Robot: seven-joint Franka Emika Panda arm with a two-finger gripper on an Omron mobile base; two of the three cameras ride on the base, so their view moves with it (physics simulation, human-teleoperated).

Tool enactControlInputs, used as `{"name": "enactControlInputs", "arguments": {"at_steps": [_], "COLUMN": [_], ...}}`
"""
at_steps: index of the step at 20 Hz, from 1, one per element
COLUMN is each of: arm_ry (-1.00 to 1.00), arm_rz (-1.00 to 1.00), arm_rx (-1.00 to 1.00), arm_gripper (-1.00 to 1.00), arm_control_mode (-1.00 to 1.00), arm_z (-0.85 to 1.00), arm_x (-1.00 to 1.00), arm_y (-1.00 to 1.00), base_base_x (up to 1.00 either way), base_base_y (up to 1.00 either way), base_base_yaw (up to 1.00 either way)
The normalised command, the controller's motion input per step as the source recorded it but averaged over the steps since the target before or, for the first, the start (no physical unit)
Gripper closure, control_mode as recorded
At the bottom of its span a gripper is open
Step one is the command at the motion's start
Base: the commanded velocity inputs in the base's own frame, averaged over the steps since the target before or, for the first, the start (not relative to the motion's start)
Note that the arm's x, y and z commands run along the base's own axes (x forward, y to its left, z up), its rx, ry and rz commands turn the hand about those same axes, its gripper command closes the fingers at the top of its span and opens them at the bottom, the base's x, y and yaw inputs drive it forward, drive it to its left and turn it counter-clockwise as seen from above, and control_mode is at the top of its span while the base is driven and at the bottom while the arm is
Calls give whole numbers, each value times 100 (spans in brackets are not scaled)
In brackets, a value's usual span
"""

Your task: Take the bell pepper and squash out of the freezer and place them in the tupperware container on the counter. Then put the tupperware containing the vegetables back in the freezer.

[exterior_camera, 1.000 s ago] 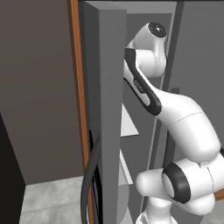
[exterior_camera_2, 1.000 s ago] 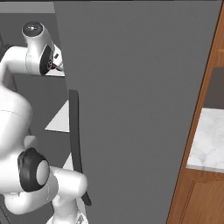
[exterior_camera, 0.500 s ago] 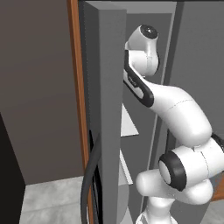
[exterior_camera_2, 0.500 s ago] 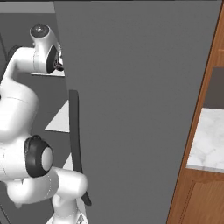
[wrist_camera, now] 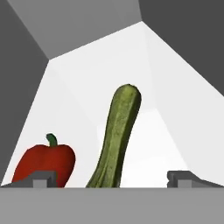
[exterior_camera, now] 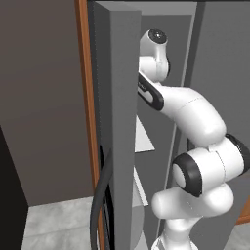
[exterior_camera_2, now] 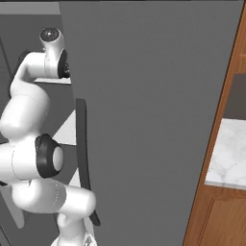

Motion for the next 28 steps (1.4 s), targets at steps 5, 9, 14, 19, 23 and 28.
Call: {"name": "enactControlInputs", "arguments": {"at_steps": [5,9,14,19,23,28], "arm_ry": [0,0,0,0,0,0], "arm_rz": [0,0,0,0,0,0], "arm_rx": [-4,-4,-4,-3,-2,-2], "arm_gripper": [-100,-100,-100,-100,-100,-100], "arm_control_mode": [-100,-100,-100,-100,-100,-100], "arm_z": [-10,-8,-7,-10,-14,-20], "arm_x": [40,33,29,24,23,15], "arm_y": [0,0,0,0,0,0], "base_base_x": [0,0,0,0,0,0], "base_base_y": [0,0,0,0,0,0], "base_base_yaw": [0,0,0,0,0,0]}}
